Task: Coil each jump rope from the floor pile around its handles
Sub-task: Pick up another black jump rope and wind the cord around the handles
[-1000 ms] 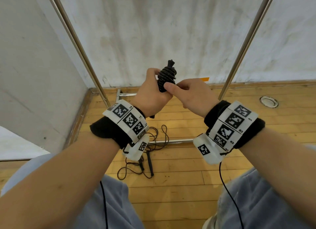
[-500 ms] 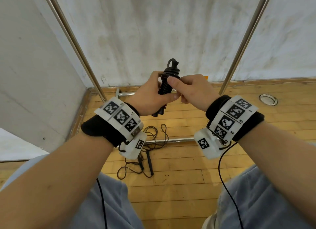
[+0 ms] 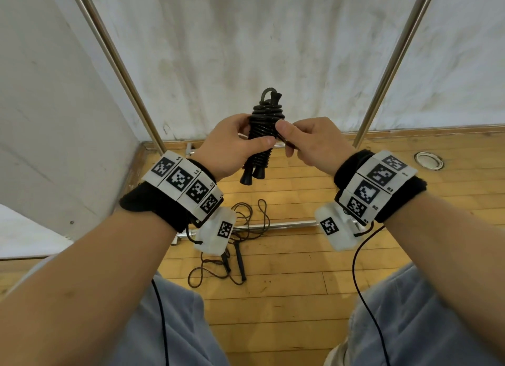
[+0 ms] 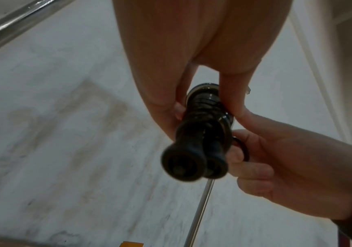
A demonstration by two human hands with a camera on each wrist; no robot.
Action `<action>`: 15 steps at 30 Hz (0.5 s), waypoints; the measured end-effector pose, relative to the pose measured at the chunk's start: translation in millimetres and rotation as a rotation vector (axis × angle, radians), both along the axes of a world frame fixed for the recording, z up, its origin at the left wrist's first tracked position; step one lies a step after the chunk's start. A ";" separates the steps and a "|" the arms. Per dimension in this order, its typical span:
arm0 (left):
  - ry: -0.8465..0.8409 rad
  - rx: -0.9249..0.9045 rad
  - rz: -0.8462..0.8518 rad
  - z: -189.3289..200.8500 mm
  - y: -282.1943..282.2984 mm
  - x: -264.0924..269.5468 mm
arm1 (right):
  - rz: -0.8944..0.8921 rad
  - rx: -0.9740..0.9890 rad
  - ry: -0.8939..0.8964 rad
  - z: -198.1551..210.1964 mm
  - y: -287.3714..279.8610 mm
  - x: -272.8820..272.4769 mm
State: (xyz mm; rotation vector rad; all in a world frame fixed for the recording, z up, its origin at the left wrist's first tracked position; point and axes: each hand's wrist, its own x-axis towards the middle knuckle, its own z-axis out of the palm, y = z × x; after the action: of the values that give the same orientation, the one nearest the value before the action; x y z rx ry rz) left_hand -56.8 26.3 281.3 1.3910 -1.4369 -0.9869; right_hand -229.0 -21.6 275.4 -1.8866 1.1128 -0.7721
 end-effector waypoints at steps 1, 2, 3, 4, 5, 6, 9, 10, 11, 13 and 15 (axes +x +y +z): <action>-0.005 -0.008 0.009 -1.1 -0.7 0.5 | -0.007 -0.009 -0.012 0.0 0.7 0.8; -0.002 -0.014 0.024 -2.3 -1.5 0.3 | -0.012 -0.016 -0.026 0.3 1.7 2.1; 0.009 -0.015 0.047 -3.6 -2.8 0.0 | -0.014 -0.024 -0.039 1.1 3.2 3.2; 0.029 -0.012 0.072 -4.9 -4.3 -0.3 | -0.014 -0.033 -0.050 1.8 4.8 4.3; 0.052 -0.007 0.095 -6.1 -5.7 -0.6 | -0.011 -0.037 -0.064 2.4 6.4 5.1; 0.070 -0.001 0.111 -7.0 -7.1 -0.9 | -0.006 -0.032 -0.084 2.6 7.9 5.9; 0.097 0.016 0.138 -9.5 -9.3 -1.8 | -0.019 0.000 -0.145 1.1 10.1 7.4; 0.110 0.020 0.143 -10.0 -9.4 -2.3 | -0.042 0.010 -0.166 0.3 10.2 7.7; 0.122 0.025 0.145 -10.4 -9.5 -2.7 | -0.068 0.021 -0.189 0.4 10.5 7.8; 0.130 0.030 0.130 -9.8 -9.5 -4.0 | -0.111 0.034 -0.235 2.1 11.0 7.6; 0.139 0.024 0.095 -9.0 -8.4 -5.8 | -0.133 0.025 -0.263 3.4 12.0 7.5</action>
State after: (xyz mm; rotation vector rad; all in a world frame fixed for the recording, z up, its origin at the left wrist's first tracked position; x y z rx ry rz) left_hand -62.6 17.9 272.3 1.3673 -1.2498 -1.0223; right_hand -221.4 -9.5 278.9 -1.6466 1.0822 -1.0437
